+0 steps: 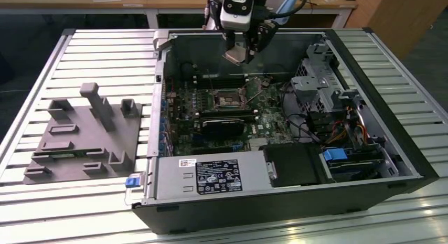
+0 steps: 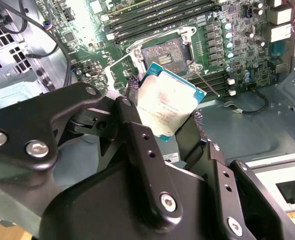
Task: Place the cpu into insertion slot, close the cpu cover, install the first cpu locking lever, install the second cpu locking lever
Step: 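Place the cpu into insertion slot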
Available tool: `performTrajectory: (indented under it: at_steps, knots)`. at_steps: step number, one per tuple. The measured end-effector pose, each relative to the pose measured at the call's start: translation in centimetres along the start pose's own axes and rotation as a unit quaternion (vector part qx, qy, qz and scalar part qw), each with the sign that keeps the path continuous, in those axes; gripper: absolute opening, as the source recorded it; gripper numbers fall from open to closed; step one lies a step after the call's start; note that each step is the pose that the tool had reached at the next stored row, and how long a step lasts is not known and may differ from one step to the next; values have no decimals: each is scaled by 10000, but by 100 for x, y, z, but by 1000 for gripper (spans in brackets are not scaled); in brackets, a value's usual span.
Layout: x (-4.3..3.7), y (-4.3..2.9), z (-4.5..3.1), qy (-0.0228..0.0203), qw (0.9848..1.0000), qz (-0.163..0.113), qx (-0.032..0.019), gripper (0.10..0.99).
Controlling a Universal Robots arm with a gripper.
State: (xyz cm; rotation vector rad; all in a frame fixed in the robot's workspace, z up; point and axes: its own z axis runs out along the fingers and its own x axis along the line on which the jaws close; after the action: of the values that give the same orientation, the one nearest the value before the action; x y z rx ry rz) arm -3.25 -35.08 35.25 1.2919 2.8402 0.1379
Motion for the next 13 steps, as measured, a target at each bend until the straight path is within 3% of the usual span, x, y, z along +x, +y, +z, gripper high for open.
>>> performTrajectory:
  at_steps: [13]
  knots:
    - [0, -1, 7, -24, 9996, 269, -5, 541]
